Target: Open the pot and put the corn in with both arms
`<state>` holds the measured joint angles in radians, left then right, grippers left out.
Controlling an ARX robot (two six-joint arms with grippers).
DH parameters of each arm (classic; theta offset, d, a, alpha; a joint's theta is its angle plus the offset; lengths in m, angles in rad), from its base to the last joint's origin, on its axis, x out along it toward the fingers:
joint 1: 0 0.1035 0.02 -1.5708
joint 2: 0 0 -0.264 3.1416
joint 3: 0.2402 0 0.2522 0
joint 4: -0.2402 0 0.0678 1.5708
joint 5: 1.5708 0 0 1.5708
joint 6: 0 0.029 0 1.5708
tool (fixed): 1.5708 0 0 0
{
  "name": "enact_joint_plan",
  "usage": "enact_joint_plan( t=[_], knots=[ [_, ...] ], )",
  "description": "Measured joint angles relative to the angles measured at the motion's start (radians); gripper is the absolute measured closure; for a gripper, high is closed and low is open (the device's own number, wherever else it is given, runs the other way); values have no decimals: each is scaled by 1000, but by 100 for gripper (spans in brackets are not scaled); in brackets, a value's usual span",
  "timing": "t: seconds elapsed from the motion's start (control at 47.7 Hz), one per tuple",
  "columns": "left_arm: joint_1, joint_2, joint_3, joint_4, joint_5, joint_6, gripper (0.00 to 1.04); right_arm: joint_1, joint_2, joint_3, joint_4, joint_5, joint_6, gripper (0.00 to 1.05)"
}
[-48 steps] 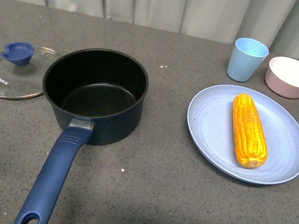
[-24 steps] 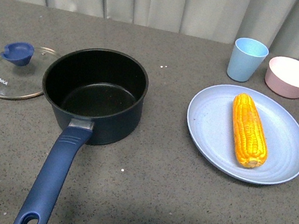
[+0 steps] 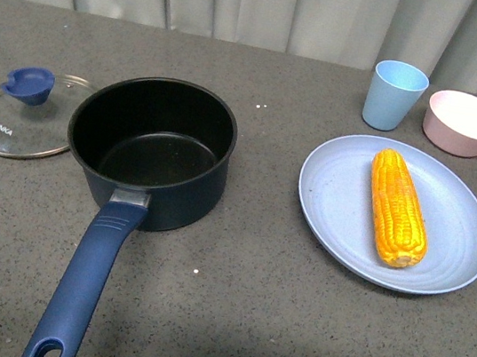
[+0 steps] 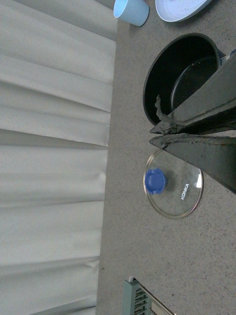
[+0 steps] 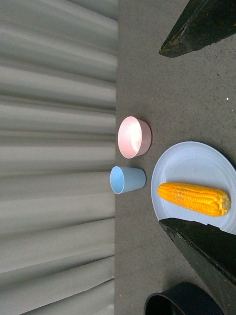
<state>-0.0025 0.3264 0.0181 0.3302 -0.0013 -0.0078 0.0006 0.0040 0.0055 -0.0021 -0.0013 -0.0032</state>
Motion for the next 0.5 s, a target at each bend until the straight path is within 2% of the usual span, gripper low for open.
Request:
enact_joint_plan(
  t=[0.503],
  knots=[
    [0,-154,0,-154,0,0,101,0,0,0,0,0,0,9]
  ],
)
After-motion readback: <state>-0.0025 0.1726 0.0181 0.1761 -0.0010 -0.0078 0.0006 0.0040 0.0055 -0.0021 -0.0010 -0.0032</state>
